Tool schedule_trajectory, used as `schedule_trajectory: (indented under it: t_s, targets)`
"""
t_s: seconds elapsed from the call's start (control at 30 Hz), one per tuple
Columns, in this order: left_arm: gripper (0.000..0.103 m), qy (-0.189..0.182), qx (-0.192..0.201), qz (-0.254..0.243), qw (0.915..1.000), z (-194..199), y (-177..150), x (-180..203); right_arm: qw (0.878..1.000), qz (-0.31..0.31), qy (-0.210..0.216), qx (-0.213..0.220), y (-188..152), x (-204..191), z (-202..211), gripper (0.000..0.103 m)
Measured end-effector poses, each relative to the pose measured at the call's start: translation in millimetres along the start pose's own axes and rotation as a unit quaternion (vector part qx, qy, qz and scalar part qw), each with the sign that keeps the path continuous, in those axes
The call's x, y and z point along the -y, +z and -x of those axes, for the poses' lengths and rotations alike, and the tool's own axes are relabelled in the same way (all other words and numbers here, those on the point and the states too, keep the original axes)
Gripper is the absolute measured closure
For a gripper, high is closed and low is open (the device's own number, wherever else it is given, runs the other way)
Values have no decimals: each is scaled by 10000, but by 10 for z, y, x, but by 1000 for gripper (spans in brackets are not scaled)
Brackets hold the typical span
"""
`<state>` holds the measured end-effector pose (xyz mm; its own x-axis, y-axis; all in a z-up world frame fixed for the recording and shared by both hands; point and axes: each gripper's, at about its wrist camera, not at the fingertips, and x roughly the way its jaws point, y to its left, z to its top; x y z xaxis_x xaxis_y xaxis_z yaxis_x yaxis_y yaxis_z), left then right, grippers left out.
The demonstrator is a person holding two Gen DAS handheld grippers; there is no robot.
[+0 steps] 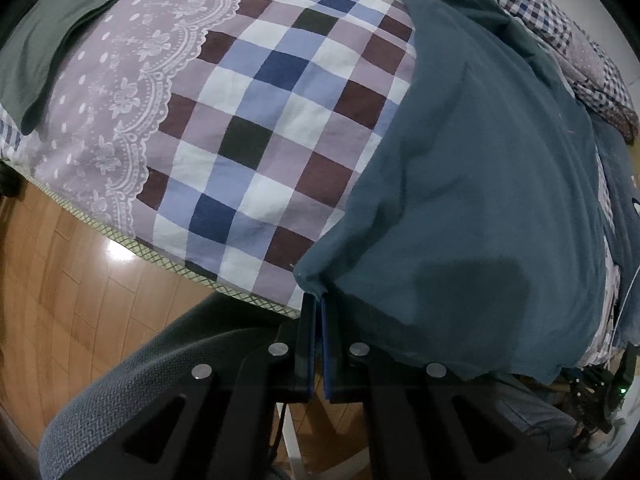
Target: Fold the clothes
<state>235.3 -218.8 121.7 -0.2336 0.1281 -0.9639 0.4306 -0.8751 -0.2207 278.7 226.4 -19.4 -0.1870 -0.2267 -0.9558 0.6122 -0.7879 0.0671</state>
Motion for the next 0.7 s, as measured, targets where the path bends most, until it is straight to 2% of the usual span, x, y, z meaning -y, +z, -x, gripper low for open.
schedule_trajectory:
  t_s: [0.33, 0.6, 0.7]
  targets:
    - [102, -133, 22, -82, 9999, 417, 59, 47, 9993, -201, -320, -21, -74, 164, 709, 103]
    - [102, -67, -29, -48, 10000, 664, 131, 88, 9980, -298, -258, -501, -102, 151, 782, 103]
    - [102, -32, -61, -8, 10000, 752, 172, 117, 9956, -449, -293, -762, -119, 224, 690, 103]
